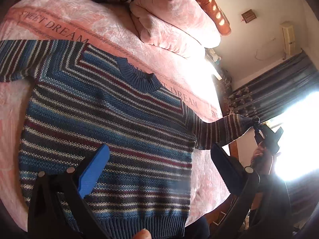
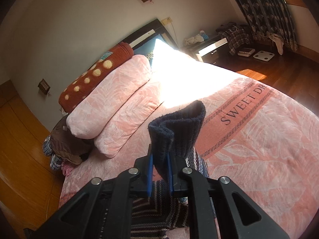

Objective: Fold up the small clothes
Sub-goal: 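Fold the held sleeve across the sweater body with the right tool, release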

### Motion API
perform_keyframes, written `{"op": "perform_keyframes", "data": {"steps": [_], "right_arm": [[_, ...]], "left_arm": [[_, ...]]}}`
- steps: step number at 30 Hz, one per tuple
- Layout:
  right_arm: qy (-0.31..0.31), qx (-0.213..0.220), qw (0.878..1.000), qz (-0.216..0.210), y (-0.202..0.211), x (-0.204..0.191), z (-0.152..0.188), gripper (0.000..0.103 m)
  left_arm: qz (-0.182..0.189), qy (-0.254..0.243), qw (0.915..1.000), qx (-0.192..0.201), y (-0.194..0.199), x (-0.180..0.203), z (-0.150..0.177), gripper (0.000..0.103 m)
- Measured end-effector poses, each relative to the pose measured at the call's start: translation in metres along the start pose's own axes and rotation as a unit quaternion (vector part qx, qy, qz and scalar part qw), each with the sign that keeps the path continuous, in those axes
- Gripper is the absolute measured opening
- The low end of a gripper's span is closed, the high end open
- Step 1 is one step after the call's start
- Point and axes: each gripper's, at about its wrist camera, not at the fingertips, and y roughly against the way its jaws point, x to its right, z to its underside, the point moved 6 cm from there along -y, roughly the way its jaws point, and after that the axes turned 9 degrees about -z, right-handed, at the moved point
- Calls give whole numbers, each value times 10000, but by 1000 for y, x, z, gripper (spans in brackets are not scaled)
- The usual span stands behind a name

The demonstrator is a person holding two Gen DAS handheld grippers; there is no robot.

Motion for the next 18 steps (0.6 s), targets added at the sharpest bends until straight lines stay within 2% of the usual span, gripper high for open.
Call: {"op": "perform_keyframes", "data": {"steps": [4, 8, 10, 13, 18], "right_arm": [[676, -271, 9973, -11, -29, -53, 30, 12], [1220, -620, 9906, 65, -62, -85, 72, 12], [1357, -800, 9875, 105, -80, -93, 93, 12], [1624, -1135, 9798, 267, -106, -100, 129, 11], [2188, -1834, 9567, 562, -151, -102, 202, 11]], "left_arm": [[192, 92, 9998, -9, -3, 2, -14, 100], [319, -101, 9994, -41, -13, 13, -24, 100], [356, -214, 9991, 16, -18, 22, -31, 100], [603, -228, 9979, -16, -31, 34, -39, 100], [1148, -24, 9926, -394, -69, 50, -47, 100]]}}
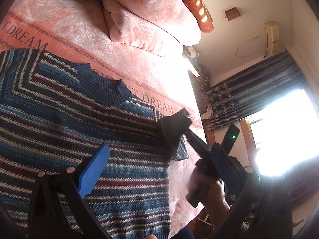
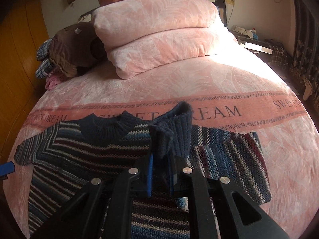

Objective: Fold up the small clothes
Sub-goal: 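Fold the held sleeve across the sweater body with the right tool, release, then close the left tool on the other sleeve cuff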

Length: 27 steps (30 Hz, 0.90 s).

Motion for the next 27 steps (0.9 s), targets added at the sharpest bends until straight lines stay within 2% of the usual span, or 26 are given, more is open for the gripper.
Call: {"op": "perform_keyframes", "data": {"steps": [6, 8, 9, 10, 11, 13, 16, 20, 26, 27], "right_arm": [[598, -709, 9956, 148, -56, -32, 50, 12], [652, -899, 9938, 5, -62, -35, 60, 20], [623, -944, 9935, -141, -62, -36, 64, 28], [615, -932, 9936, -192, -57, -35, 65, 42], [635, -846, 9942, -175, -50, -34, 66, 50], [606, -668, 9957, -222, -26, -28, 68, 52], [109, -460, 9977, -494, 16, -12, 85, 54], [-521, -346, 9946, -833, 58, 2, 133, 54], [-1423, -316, 9813, -1254, 75, 15, 196, 54], [-1490, -288, 9797, -1308, 74, 17, 200, 54]], "left_arm": [[440, 359, 9967, -574, -61, -1, -5, 100], [494, 522, 9950, -688, -80, -6, -6, 100], [516, 646, 9938, -747, -90, -11, -7, 100], [537, 794, 9919, -833, -101, -15, -7, 100], [538, 936, 9898, -931, -113, -20, -6, 100], [532, 1217, 9850, -1101, -135, -31, -3, 100], [500, 1509, 9776, -1380, -171, -38, 6, 100], [89, 1633, 9735, -1598, -212, -45, 17, 100], [-132, 1796, 9711, -1565, -231, -39, 12, 99], [-229, 1720, 9721, -1579, -233, -35, 10, 90]]}}
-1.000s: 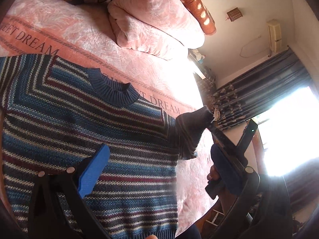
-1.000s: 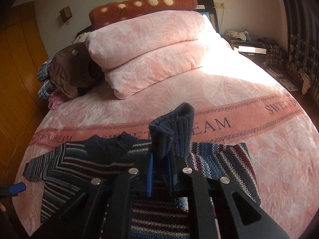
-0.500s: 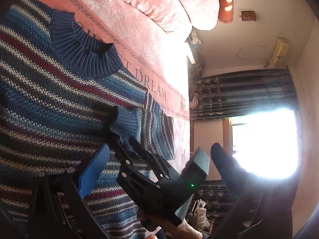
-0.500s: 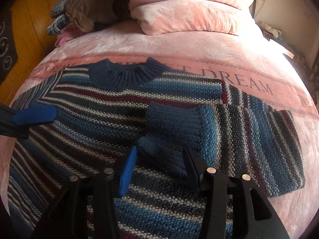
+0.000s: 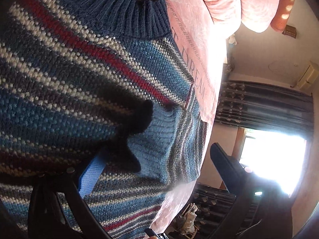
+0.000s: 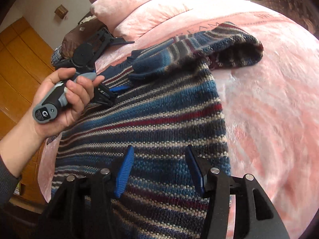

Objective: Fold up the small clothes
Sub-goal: 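Close the left tool on the other sleeve cuff, then fold the held sleeve across the sweater body with the left tool, release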

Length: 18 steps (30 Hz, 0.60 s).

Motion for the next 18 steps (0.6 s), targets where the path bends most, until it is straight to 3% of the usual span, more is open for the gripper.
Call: {"op": "perform_keyframes", "data": {"steps": [1, 3, 6, 12, 18], "right_arm": [[-33, 23, 10000, -22, -1, 3, 1, 54], [-66, 103, 9999, -49, -2, 8, 1, 54], [-39, 107, 9999, -95, -6, 11, 3, 54], [254, 124, 9996, 26, -9, 10, 10, 54], [411, 116, 9990, 163, -10, 12, 14, 54]], "left_arm": [[-172, -130, 9998, -30, -2, 4, 1, 80], [-620, -356, 9974, -76, -5, 7, 0, 36], [-873, -412, 9953, -8, -5, 10, -2, 10], [-759, -856, 9933, 148, 16, 46, -11, 5], [-574, -1531, 9857, 408, 65, 103, -15, 5]]}}
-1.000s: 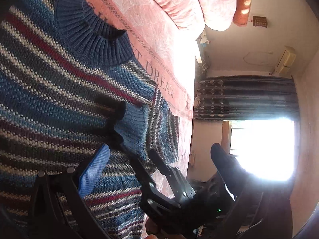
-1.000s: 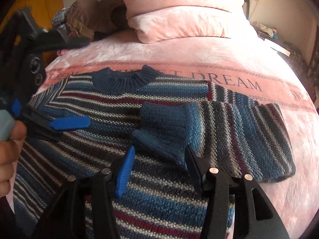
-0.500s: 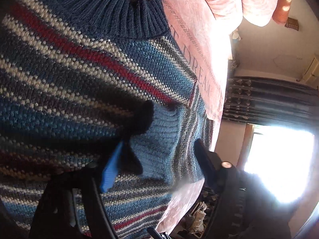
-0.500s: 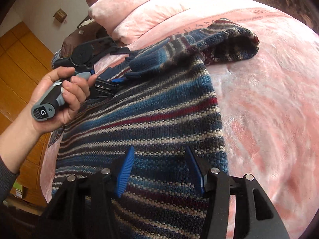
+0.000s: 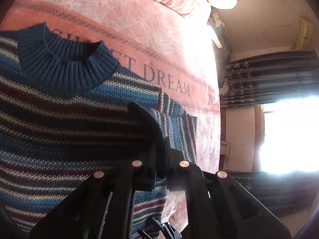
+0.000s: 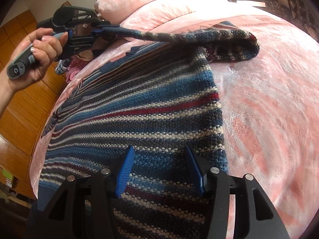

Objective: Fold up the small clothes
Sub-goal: 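Fold the held sleeve across the sweater body with the left tool, release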

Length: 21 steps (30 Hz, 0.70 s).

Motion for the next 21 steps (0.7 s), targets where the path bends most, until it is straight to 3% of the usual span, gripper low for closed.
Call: {"op": "perform_keyframes", "data": {"steps": [7, 14, 21], "right_arm": [[104, -4, 9999, 79, -1, -1, 2, 54], [134, -4, 9999, 103, -3, -1, 3, 54], [137, -6, 9998, 108, -3, -1, 3, 54]], "left_arm": [[-69, -627, 9976, 299, 64, 27, -13, 5], [-303, -978, 9933, 537, 127, 14, -26, 5], [-463, -831, 9925, 765, 166, -24, -47, 5]]}}
